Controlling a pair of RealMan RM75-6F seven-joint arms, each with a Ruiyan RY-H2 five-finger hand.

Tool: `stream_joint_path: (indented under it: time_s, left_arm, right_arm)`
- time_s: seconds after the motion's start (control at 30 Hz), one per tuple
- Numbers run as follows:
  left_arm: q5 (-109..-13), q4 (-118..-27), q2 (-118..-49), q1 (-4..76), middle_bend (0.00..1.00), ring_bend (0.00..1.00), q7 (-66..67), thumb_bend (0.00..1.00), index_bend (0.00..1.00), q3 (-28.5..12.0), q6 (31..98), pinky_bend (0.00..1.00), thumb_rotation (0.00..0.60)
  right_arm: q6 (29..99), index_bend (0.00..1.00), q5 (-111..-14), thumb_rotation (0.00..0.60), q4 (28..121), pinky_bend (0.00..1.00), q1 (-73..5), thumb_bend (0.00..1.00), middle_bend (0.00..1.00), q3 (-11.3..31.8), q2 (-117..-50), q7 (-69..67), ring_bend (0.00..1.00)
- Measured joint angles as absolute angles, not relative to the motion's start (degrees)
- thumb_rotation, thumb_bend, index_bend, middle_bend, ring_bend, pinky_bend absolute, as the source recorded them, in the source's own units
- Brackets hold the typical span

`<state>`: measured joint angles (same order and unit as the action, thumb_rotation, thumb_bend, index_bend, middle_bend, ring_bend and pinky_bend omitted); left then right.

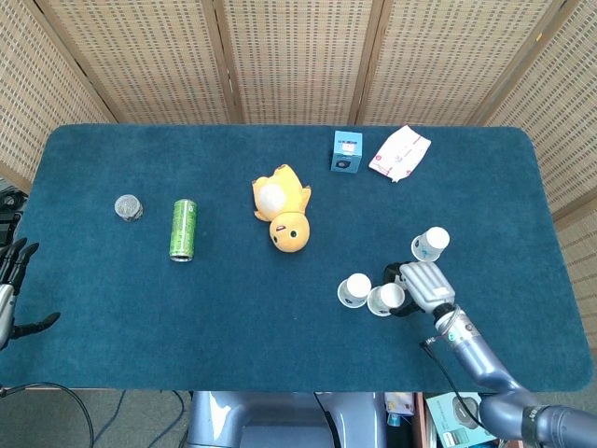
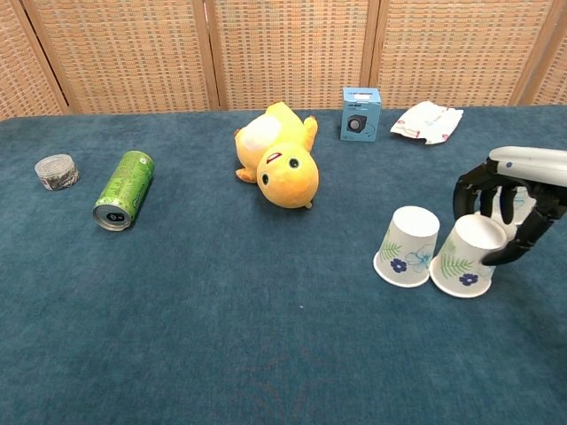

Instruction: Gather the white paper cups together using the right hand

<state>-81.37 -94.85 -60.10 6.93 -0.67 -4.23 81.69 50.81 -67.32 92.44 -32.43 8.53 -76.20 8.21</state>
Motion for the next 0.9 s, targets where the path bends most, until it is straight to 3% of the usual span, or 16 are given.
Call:
stream_joint_path:
  time_s: [0.63, 0.7, 0.77, 0.83, 0.9]
  left_arm:
    - [-81.42, -94.97, -59.74, 6.96, 0.0, 0.0, -1.26, 0.07, 0.0, -4.03, 81.44, 0.0, 0.6]
    - [-81.46, -94.99, -59.67, 6.93, 0.0, 0.0, -1.39, 0.07, 0.0, -4.04, 81.53, 0.0, 0.6]
    - [-81.47, -94.97, -59.62, 6.92, 0.0, 0.0, -1.54, 0.07, 0.0, -4.05, 81.55, 0.0, 0.6]
    - [-81.5, -94.98, -59.56, 6.93, 0.0, 0.0, -1.63, 0.07, 0.0, -4.02, 81.49, 0.0, 0.6]
    - [-81.55, -95.03, -59.48, 6.93, 0.0, 0.0, -1.71, 0.07, 0.0, -3.94, 81.39, 0.0, 0.6]
  right_arm:
    - [53.34, 0.49, -57.96, 0.6, 93.48, 0.51, -36.11, 0.27, 0.53, 9.43, -79.29, 19.23, 0.46]
    - [53.3, 0.46, -57.6, 0.6, 93.58, 0.51, -36.19, 0.26, 0.47, 9.3, -79.06, 19.26, 0.44]
    - [52.72, 0.3, -57.76, 0.6, 93.9, 0.45, -36.29, 0.18, 0.28, 9.01, -78.59, 18.95, 0.33]
    - [51.77, 0.06, -58.55, 0.6, 94.24, 0.24, -36.4, 0.09, 0.04, 8.63, -77.93, 18.38, 0.08]
    - [51.63, 0.0, -59.91, 0.6, 94.34, 0.1, -36.38, 0.08, 0.0, 8.39, -77.64, 17.65, 0.0]
